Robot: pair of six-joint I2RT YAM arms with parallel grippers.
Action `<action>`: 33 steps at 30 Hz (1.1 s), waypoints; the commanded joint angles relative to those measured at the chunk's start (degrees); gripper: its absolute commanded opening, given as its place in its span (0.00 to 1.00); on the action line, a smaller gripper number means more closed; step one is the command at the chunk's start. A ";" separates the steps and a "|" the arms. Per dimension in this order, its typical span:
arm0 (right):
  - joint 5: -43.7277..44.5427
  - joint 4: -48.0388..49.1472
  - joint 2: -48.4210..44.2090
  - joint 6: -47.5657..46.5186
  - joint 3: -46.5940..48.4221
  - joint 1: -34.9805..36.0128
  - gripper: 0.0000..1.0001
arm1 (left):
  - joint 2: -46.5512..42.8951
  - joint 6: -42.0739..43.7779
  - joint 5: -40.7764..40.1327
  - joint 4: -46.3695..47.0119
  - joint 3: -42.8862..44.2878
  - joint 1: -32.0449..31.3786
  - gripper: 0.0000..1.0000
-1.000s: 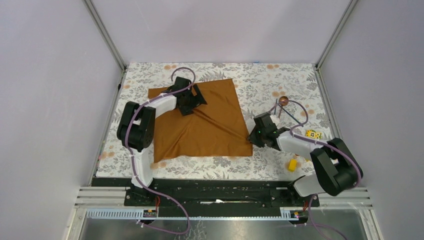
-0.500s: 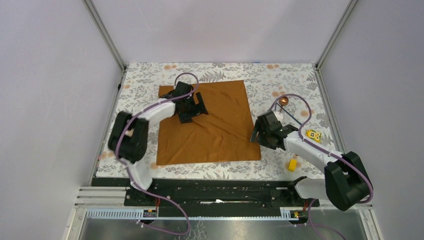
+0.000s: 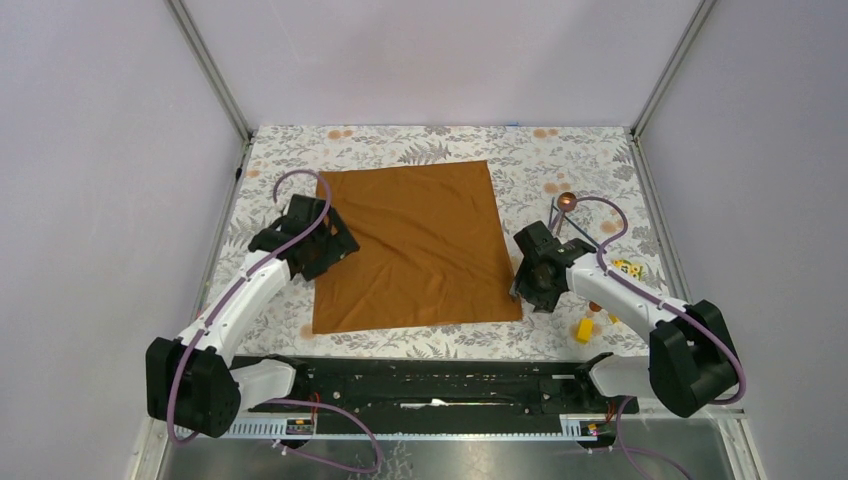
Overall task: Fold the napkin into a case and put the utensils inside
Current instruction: Flatten the napkin at the center of the board, then pick up the flattened napkin from the center of the board.
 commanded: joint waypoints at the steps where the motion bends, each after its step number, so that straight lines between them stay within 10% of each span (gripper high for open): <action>1: -0.16 -2.34 2.71 3.79 0.23 -0.11 0.56 | -1.93 -7.39 -5.67 -6.96 -0.69 0.57 0.88; 28: 0.92 -1.39 15.07 9.20 3.81 0.77 0.51 | -5.11 -11.02 -6.98 -11.94 -5.51 0.70 0.90; 33: 1.31 0.99 16.41 11.94 1.99 0.86 0.32 | -6.61 -12.42 -5.66 -12.59 -7.36 0.71 0.96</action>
